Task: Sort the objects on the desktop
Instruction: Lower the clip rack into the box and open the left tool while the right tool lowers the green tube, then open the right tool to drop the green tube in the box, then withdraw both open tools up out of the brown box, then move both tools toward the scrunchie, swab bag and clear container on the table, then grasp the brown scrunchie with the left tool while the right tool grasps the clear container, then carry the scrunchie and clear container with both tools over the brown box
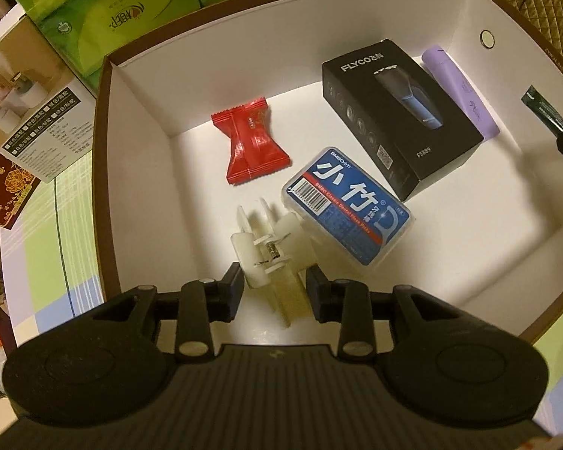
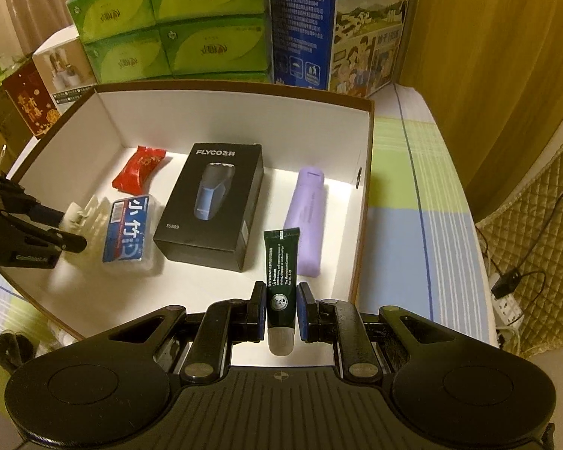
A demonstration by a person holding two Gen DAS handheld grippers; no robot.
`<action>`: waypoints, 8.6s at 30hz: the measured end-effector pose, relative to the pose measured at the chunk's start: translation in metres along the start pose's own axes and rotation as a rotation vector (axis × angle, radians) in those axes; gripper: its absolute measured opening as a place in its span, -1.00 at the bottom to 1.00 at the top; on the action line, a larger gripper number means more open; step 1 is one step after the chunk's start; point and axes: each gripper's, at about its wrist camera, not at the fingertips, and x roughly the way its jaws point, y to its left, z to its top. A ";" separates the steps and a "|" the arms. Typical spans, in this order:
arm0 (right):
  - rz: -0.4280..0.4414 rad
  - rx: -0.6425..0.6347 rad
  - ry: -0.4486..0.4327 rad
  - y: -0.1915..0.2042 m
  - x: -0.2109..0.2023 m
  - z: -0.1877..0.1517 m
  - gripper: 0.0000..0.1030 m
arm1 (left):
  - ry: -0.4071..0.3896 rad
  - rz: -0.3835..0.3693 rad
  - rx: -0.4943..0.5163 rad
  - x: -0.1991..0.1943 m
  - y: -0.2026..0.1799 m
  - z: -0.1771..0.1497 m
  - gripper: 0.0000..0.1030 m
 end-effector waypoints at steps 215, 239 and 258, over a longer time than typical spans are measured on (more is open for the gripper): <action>-0.013 0.181 0.028 0.110 -0.013 -0.174 0.96 | -0.134 -0.084 -0.125 -0.037 -0.001 -0.201 0.20; 0.363 -0.639 0.008 0.172 0.013 -0.146 0.49 | -0.089 -0.088 -0.301 -0.060 0.047 -0.268 -0.37; 0.296 -0.438 0.114 0.200 0.011 -0.159 0.04 | -0.072 -0.094 -0.278 -0.063 0.026 -0.268 -0.38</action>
